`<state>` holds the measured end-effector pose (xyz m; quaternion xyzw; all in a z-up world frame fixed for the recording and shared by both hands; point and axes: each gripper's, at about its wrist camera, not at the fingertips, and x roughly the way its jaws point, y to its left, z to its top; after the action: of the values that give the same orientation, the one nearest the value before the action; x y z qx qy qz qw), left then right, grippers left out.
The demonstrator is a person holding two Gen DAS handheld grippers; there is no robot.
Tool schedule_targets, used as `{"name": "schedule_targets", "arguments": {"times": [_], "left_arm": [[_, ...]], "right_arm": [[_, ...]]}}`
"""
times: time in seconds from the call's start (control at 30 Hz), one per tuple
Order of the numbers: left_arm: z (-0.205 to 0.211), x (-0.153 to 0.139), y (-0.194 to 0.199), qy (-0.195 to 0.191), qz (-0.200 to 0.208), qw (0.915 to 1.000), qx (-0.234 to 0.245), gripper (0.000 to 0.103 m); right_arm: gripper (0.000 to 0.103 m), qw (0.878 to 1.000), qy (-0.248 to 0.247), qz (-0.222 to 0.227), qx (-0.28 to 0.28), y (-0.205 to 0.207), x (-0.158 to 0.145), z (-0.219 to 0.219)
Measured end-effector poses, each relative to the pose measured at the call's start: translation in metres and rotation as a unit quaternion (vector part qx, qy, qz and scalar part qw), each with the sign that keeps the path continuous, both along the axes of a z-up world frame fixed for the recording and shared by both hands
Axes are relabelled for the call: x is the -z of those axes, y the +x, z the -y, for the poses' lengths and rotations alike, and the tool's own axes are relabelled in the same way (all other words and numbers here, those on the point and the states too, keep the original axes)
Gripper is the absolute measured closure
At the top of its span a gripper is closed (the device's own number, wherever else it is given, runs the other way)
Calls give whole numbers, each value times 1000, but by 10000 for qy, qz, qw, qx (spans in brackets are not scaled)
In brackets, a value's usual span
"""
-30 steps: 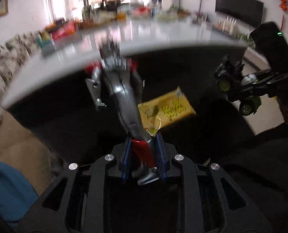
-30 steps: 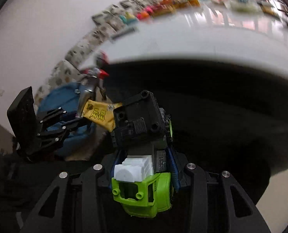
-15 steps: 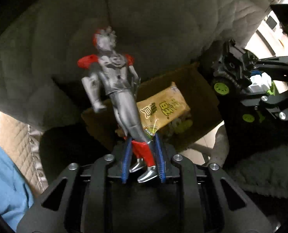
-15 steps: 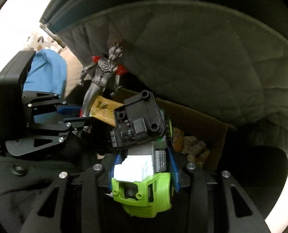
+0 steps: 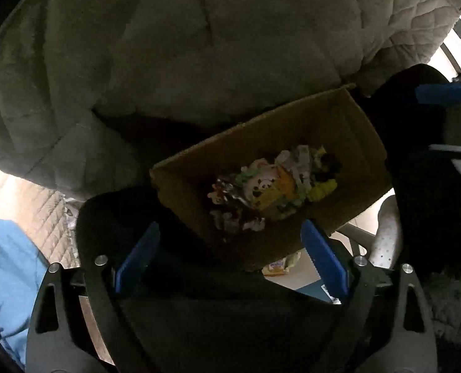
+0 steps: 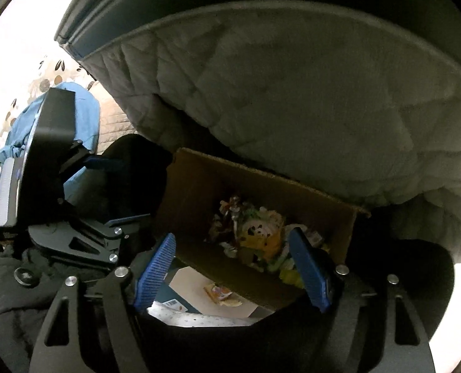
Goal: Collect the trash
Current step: 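Carry the truck, figure and gold bag into the dark bin and open both tools, then grasp the dark pen with the left tool while the right tool grasps the green pouch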
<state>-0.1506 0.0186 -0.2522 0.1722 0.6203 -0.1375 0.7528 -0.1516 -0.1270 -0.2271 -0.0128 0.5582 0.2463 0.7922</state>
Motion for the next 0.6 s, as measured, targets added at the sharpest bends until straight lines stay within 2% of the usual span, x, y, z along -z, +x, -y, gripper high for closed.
{"name": "schedule_targets", "arguments": {"times": [0.1, 0.13, 0.2, 0.27, 0.3, 0.37, 0.43, 0.47, 0.53, 0.6], "left_arm": [[-4, -20, 0, 20, 302, 9995, 20, 13], [-10, -36, -2, -37, 445, 9990, 47, 13], [-21, -69, -9, -149, 721, 9972, 102, 13], [-34, -114, -19, -512, 1073, 9928, 176, 13], [-37, -129, -22, -678, 1189, 9904, 196, 13], [-45, -172, -26, -1276, 1523, 9797, 252, 13], [-48, -203, -24, -1635, 1867, 9684, 238, 12], [-48, -213, -22, -1726, 2040, 9634, 198, 12], [-49, -232, -9, -1707, 2440, 9546, -33, 12], [-52, -241, 2, -1720, 2582, 9504, -241, 12]], "right_arm": [[31, 9991, 109, 349, -227, -8, -48, 7], [31, 9982, 199, 462, -319, -10, -64, 11], [32, 9931, 512, 892, -571, -11, -117, 20], [30, 9854, 712, 1450, -530, 2, -168, 36], [23, 9827, 703, 1680, -332, 19, -191, 47], [18, 9799, 585, 1891, 229, 61, -214, 70], [18, 9764, 510, 1879, 931, 116, -220, 100], [18, 9726, 548, 1724, 1462, 152, -216, 121], [20, 9602, 1037, 1155, 2320, 206, -199, 157], [25, 9351, 1694, 569, 3059, 247, -176, 183]]}}
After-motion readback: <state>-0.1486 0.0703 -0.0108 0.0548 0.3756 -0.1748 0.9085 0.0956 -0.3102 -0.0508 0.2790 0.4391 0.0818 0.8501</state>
